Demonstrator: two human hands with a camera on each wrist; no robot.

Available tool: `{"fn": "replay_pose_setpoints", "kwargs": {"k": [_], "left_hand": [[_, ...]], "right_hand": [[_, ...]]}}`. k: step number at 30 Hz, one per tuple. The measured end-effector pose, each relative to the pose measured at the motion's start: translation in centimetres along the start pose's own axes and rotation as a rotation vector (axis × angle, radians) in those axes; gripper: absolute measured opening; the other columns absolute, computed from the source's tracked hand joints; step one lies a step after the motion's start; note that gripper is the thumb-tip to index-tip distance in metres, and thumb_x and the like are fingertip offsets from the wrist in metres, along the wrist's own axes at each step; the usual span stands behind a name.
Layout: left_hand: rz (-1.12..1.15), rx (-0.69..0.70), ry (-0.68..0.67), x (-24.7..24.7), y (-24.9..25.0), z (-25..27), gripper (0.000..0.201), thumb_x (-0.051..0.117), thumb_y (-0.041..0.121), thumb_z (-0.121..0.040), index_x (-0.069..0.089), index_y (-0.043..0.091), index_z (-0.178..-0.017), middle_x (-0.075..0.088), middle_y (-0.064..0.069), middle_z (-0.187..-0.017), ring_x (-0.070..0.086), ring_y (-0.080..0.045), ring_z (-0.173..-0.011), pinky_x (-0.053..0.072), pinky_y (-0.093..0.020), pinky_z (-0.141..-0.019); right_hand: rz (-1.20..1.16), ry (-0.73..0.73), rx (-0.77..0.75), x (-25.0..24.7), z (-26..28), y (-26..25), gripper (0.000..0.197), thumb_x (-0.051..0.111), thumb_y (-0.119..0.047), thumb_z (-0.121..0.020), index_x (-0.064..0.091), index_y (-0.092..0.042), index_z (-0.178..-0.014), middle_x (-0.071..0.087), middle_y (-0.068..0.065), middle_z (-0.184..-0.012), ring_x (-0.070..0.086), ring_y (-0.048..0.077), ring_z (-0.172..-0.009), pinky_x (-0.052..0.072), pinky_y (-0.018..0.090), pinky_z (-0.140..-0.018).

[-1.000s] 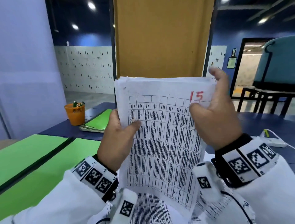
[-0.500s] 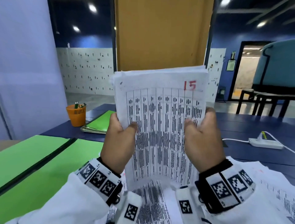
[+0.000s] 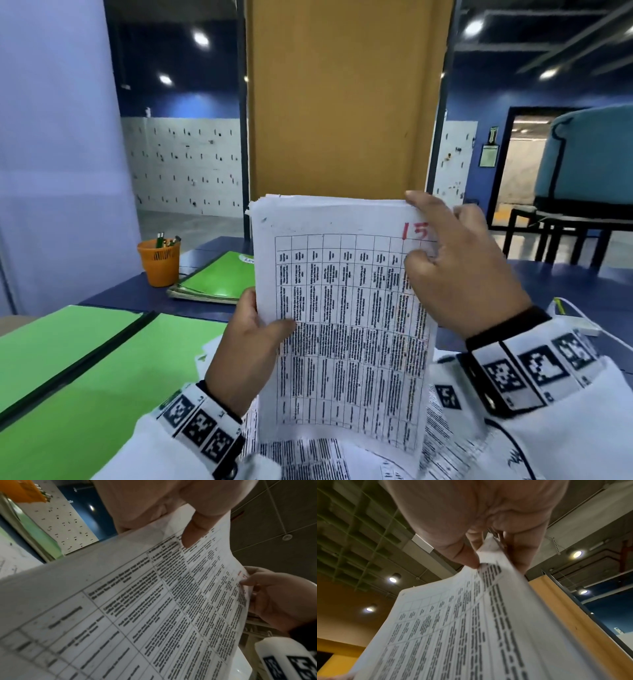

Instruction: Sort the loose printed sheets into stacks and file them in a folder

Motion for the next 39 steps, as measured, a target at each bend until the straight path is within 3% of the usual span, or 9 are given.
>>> {"fn": "replay_pose_setpoints", "kwargs": {"k": [4, 11, 15, 20, 25, 30, 34, 37, 39], "left_hand": [[0.036, 0.009, -0.020, 0.1, -0.4, 0.1, 0.042, 0.061, -0.006, -0.093, 0.058, 0.022, -0.125, 0.078, 0.006, -0.110, 0.073, -0.015, -0.102, 0.053, -0.048, -0.101], [0.120, -0.070, -0.069, 0.4, -2.1, 0.1, 0.039, 0.057, -0.006, -0.096, 0.061, 0.014, -0.129, 0.078, -0.002, -0.115, 0.069, -0.028, -0.115, 0.049, -0.049, -0.108], [0.200, -0.090, -0.077, 0.2, -3.1, 0.0, 0.040, 0.053, -0.006, -0.097, 0.061, 0.010, -0.132, 0.077, -0.005, -0.119, 0.066, -0.030, -0.121, 0.047, -0.047, -0.110], [0.058, 0.005, -0.149, 1.2, -2.8, 0.6, 0.048, 0.051, -0.014, -0.096, 0.055, 0.014, -0.134, 0.075, 0.002, -0.120, 0.069, -0.005, -0.112, 0.054, -0.023, -0.095], [-0.103, 0.115, -0.056, 1.7, -2.0, 0.6, 0.047, 0.049, -0.008, -0.100, 0.051, 0.025, -0.133, 0.071, 0.010, -0.125, 0.065, -0.005, -0.117, 0.049, -0.031, -0.105], [-0.076, 0.013, 0.051, 0.5, -3.2, 0.2, 0.033, 0.055, 0.001, -0.097, 0.052, 0.029, -0.115, 0.074, 0.009, -0.107, 0.070, -0.009, -0.090, 0.055, -0.030, -0.081], [-0.084, -0.114, -0.005, 0.3, -5.5, 0.3, 0.026, 0.063, 0.013, -0.096, 0.054, 0.018, -0.120, 0.072, 0.001, -0.103, 0.068, -0.019, -0.094, 0.053, -0.035, -0.086], [-0.087, -0.139, -0.034, 0.3, -6.5, 0.3, 0.028, 0.063, 0.020, -0.092, 0.060, 0.018, -0.120, 0.075, -0.006, -0.113, 0.069, -0.024, -0.102, 0.053, -0.051, -0.099], [-0.156, -0.094, -0.006, 0.3, -6.0, 0.1, 0.019, 0.060, 0.018, -0.097, 0.057, 0.015, -0.115, 0.073, -0.010, -0.110, 0.066, -0.022, -0.092, 0.054, -0.044, -0.091]], "right_hand": [[-0.045, 0.028, 0.033, 0.0, 0.2, 0.2, 0.071, 0.051, -0.016, -0.089, 0.018, -0.033, -0.150, 0.039, 0.005, -0.126, 0.047, 0.014, -0.081, 0.042, 0.032, -0.081], [-0.270, 0.082, 0.109, 0.4, 0.6, 0.9, 0.056, 0.056, -0.013, -0.087, 0.025, -0.029, -0.132, 0.055, 0.005, -0.113, 0.059, 0.019, -0.085, 0.049, 0.036, -0.077], [-0.592, 0.064, 0.349, 2.3, 3.3, 3.6, 0.058, 0.055, -0.003, -0.090, 0.027, -0.026, -0.135, 0.063, -0.006, -0.094, 0.063, 0.012, -0.075, 0.048, 0.028, -0.061], [-0.632, 0.001, 0.581, 8.0, 7.3, 6.6, 0.037, 0.055, -0.001, -0.092, 0.040, -0.017, -0.122, 0.061, -0.002, -0.097, 0.060, 0.014, -0.075, 0.045, 0.026, -0.056], [-0.554, 0.040, 0.583, 7.6, 6.5, 6.1, 0.014, 0.048, -0.011, -0.100, 0.037, -0.012, -0.109, 0.051, 0.001, -0.087, 0.048, 0.009, -0.064, 0.035, 0.011, -0.036], [-0.469, -0.073, 0.568, 8.9, 7.8, 5.5, 0.018, 0.045, -0.001, -0.097, 0.031, -0.012, -0.100, 0.046, 0.007, -0.085, 0.046, 0.018, -0.064, 0.038, 0.027, -0.052], [-0.480, -0.213, 0.660, 11.1, 9.4, 6.7, 0.018, 0.040, 0.005, -0.095, 0.034, -0.012, -0.092, 0.039, 0.005, -0.074, 0.042, 0.013, -0.052, 0.034, 0.023, -0.041], [-0.413, -0.240, 0.657, 11.3, 9.7, 7.1, 0.013, 0.045, -0.006, -0.098, 0.039, -0.010, -0.110, 0.051, 0.001, -0.086, 0.049, 0.014, -0.068, 0.043, 0.028, -0.059], [-0.386, -0.249, 0.630, 11.3, 9.4, 6.9, 0.014, 0.046, -0.008, -0.099, 0.039, -0.008, -0.111, 0.051, 0.002, -0.091, 0.051, 0.018, -0.076, 0.043, 0.033, -0.069]]}}
Point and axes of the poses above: each hand's wrist, its own z-axis away from the middle knuckle, its own x-axis out of the palm, y = z × x, the point moved 7 cm from there along -z, towards the middle knuckle
